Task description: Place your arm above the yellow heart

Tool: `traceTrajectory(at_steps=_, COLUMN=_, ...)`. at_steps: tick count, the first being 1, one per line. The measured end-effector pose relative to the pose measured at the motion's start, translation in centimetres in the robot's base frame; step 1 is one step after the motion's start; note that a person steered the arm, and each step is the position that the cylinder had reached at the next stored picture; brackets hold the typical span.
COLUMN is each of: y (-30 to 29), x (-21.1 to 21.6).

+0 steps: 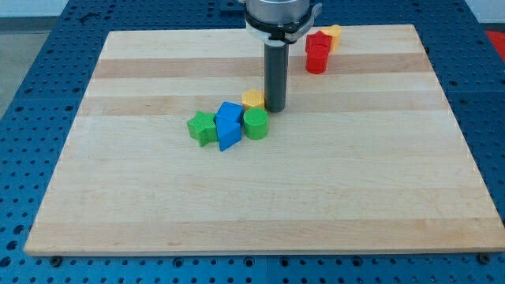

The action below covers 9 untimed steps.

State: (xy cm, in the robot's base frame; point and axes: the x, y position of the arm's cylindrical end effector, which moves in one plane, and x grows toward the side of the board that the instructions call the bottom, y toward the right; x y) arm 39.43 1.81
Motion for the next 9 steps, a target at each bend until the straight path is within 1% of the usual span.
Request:
traceTrajectory(at_steps=1, y=2.3, x=0.0)
traceTrajectory(at_steps=2, y=9.7, x=-0.6)
traceTrajectory(at_steps=3, y=14.1, x=-4.6)
traceTrajectory(at_steps=4, y=13.2, x=-9.3)
traceTrajectory(at_steps=5, y=11.9, x=-10.8)
traceTrajectory(at_steps=6, y=15.5, x=-13.3)
traceTrajectory(at_steps=7, y=15.2, x=-17.8)
traceTrajectory(at_steps=8, y=11.9, x=-20.3)
traceTrajectory(at_steps=9, y=10.9, x=-19.3)
